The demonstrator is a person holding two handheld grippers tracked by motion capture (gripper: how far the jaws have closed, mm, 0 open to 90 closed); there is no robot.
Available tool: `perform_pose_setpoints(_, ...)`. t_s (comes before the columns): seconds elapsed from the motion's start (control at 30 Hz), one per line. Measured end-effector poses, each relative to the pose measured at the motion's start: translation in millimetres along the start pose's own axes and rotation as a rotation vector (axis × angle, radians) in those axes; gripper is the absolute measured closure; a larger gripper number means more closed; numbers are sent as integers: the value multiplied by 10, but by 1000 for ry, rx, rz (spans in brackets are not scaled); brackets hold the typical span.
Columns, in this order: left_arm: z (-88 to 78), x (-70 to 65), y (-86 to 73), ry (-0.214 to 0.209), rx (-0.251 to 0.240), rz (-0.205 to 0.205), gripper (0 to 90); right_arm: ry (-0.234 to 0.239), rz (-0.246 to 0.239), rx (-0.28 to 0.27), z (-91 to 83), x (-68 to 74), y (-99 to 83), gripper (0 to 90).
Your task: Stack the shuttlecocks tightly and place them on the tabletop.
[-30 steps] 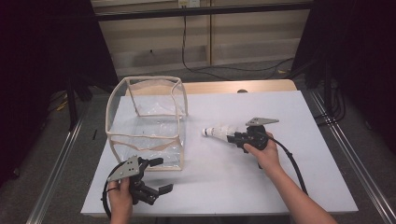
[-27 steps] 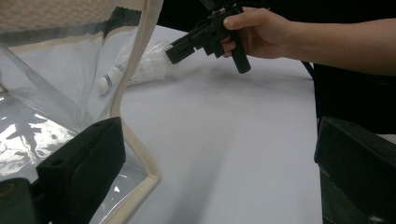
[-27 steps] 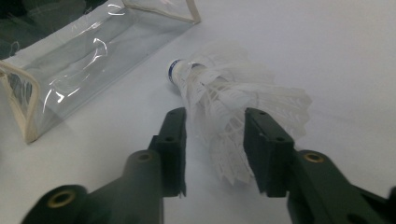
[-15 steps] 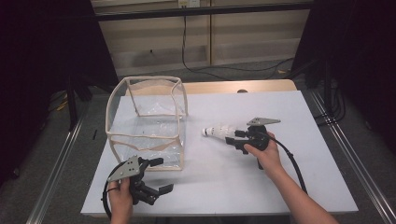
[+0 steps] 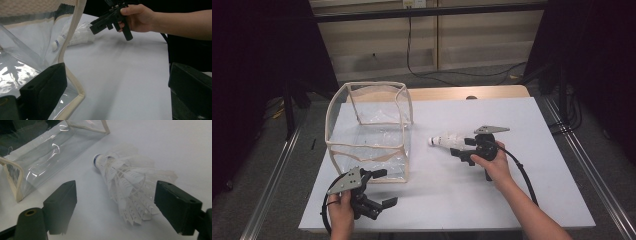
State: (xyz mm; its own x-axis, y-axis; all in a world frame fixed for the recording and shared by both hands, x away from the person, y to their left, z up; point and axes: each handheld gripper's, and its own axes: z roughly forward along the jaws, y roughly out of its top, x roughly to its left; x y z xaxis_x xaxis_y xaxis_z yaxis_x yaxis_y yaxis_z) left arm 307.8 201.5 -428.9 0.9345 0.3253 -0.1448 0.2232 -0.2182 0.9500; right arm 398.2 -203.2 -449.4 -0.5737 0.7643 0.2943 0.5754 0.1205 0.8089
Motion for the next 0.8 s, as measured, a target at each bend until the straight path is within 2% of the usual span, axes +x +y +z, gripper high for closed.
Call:
perform_pose_setpoints(0.23,1,-1,2,-1,0,2,22,-2,16,0,18,-8,1,117)
perform_pose_setpoints(0.43,2,-1,3,0,0,4,22,13,6,-2,55,19,6,75)
perform_pose_setpoints(0.63,-3,-1,2,0,0,2,22,11,1,11,115,49,16,84)
perform_pose_setpoints(0.8,-6,2,1,-1,-1,3,22,8,3,17,152,77,24,153)
